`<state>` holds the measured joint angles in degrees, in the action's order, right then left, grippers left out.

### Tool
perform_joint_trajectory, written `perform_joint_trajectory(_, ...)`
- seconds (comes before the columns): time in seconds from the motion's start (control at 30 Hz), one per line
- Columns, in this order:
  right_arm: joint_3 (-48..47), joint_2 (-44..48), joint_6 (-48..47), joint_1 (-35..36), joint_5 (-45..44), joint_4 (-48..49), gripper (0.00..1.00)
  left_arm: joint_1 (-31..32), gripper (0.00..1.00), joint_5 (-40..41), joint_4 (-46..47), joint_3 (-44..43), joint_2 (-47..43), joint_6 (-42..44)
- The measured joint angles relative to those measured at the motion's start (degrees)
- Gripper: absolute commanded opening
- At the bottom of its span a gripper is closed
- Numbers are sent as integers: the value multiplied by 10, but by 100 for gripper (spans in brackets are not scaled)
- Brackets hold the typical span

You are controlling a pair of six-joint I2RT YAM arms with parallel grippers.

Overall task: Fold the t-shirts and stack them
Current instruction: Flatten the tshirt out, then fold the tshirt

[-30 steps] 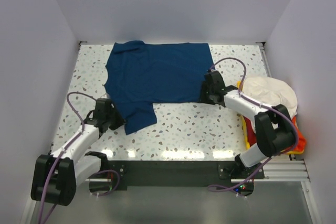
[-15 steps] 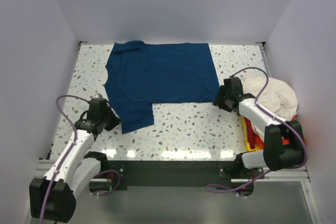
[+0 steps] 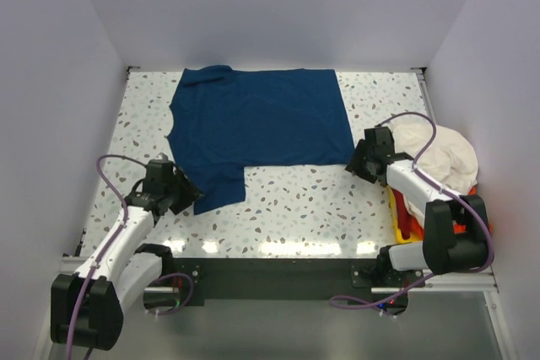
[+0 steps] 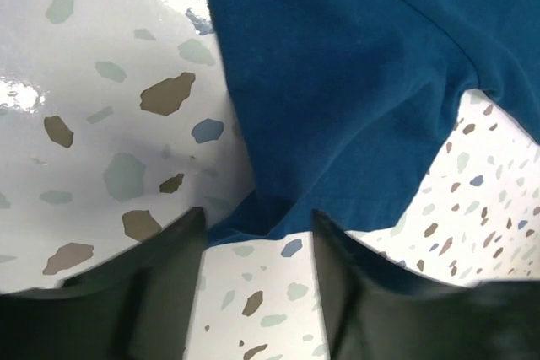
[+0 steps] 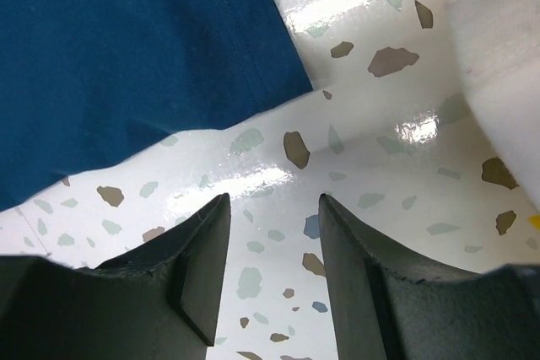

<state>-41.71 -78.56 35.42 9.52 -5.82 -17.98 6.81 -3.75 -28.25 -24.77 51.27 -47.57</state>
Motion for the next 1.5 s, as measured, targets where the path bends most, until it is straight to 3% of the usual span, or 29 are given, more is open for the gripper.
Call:
perform_joint_trajectory(0.17,0,0,0,0,7,0,50,7,70,19,26,23,-12,-3)
perform_joint_trajectory(0.4,0,-1,0,0,11,5,50,16,61,8,127,75,-3,-10)
perform_joint_trajectory(0.47,0,-1,0,0,10,6,50,24,53,5,148,80,5,-11)
perform_joint_trajectory(0.53,0,-2,0,0,9,7,50,29,33,-2,165,85,10,-13)
perform_joint_trajectory(0.57,0,-2,0,0,8,8,50,30,18,-5,170,88,10,-13)
perform_joint_trajectory(0.67,0,-3,2,-1,4,8,49,31,0,-15,171,90,8,-14)
perform_joint_trajectory(1.1,-3,-24,29,-7,-12,24,48,31,0,14,14,-23,-52,-20)
perform_joint_trajectory(1.5,14,-52,63,-7,-22,91,46,29,0,28,-71,-51,-82,-17)
